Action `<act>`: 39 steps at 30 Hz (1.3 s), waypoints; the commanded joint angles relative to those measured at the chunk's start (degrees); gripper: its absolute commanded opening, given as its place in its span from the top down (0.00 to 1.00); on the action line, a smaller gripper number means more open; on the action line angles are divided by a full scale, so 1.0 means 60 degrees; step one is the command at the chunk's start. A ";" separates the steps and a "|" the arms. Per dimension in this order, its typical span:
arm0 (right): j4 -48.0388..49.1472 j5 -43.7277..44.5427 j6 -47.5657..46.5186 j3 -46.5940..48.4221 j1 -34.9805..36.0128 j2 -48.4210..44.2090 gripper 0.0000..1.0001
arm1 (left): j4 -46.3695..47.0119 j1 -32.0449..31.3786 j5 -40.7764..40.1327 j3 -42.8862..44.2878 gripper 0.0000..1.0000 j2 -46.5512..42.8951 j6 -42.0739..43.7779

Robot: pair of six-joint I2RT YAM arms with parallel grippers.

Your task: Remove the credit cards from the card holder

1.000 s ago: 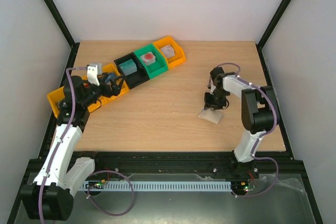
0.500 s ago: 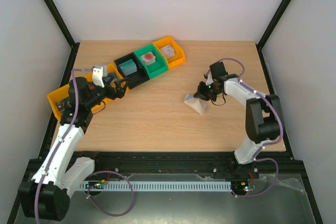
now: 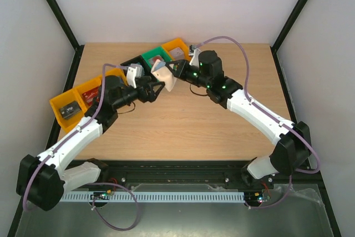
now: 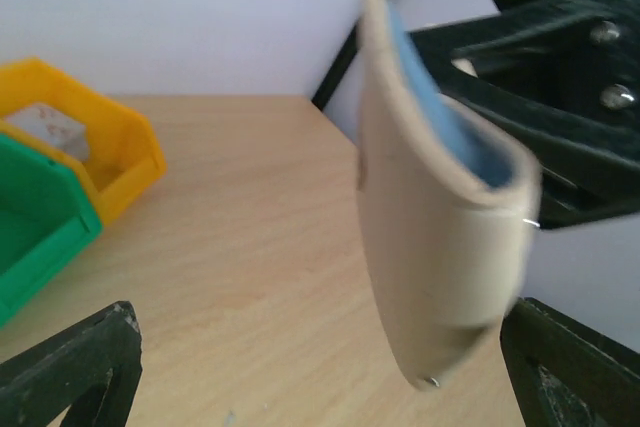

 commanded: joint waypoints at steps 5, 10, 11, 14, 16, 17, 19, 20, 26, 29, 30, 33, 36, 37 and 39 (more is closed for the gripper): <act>0.0977 0.0830 -0.0176 0.0519 0.0502 -0.0475 0.98 | 0.2228 -0.0213 0.0498 0.0366 0.27 0.0058 0.0105; 0.1129 0.0422 -0.0293 0.0628 0.0598 -0.0340 0.98 | 0.2198 -0.0320 0.0213 0.0390 0.56 0.0119 0.0044; 0.1204 0.0332 -0.0311 0.0629 0.0598 -0.0335 0.98 | 0.2221 -0.0328 0.0192 0.0391 0.61 0.0131 0.0087; 0.1222 0.0173 -0.0530 0.0635 0.0598 -0.0333 0.98 | 0.2120 -0.0324 -0.0207 0.0407 0.90 0.0109 0.0109; 0.0990 0.0117 -0.0943 0.0669 0.0598 -0.0401 0.81 | 0.1818 -0.0324 -0.0652 0.0441 0.98 0.0043 0.0130; 0.0570 0.0285 -0.1289 0.0746 0.0594 -0.0477 0.59 | 0.1588 -0.0318 -0.0945 0.0468 0.98 -0.0004 0.0156; -0.0581 0.1126 -0.2344 0.0996 0.0527 -0.0723 0.30 | 0.1069 -0.0310 -0.1444 0.0532 0.98 -0.0126 0.0280; -0.1124 0.1760 -0.2951 0.1060 0.0473 -0.0900 0.25 | 0.0802 -0.0314 -0.1769 0.0540 0.98 -0.0199 0.0322; -0.2925 0.2094 -0.6193 0.1269 0.0751 -0.1094 0.35 | 0.0227 -0.0315 -0.2653 0.0527 0.98 -0.0355 0.0508; -0.3054 0.2266 -0.7064 0.1310 0.1513 -0.0726 0.39 | 0.0373 -0.0308 -0.2349 0.0505 0.98 -0.0357 0.0304; -0.2893 0.2399 -0.7258 0.1276 0.1651 -0.0647 0.41 | 0.0422 -0.0316 -0.2206 0.0482 0.98 -0.0373 0.0231; -0.2378 0.2742 -0.7548 0.1213 0.1752 -0.0445 0.52 | 0.0549 -0.0308 -0.1741 0.0474 0.98 -0.0441 0.0015; -0.2204 0.2926 -0.7915 0.1325 0.1750 -0.0215 0.61 | 0.0640 -0.0317 -0.1371 0.0453 0.98 -0.0519 -0.0086; -0.2222 0.3007 -0.7969 0.1377 0.1751 -0.0126 0.63 | 0.0668 -0.0311 -0.1282 0.0450 0.98 -0.0521 -0.0089; -0.2378 0.3174 -0.8118 0.1517 0.1749 0.0046 0.68 | 0.0767 -0.0317 -0.1152 0.0449 0.98 -0.0522 -0.0102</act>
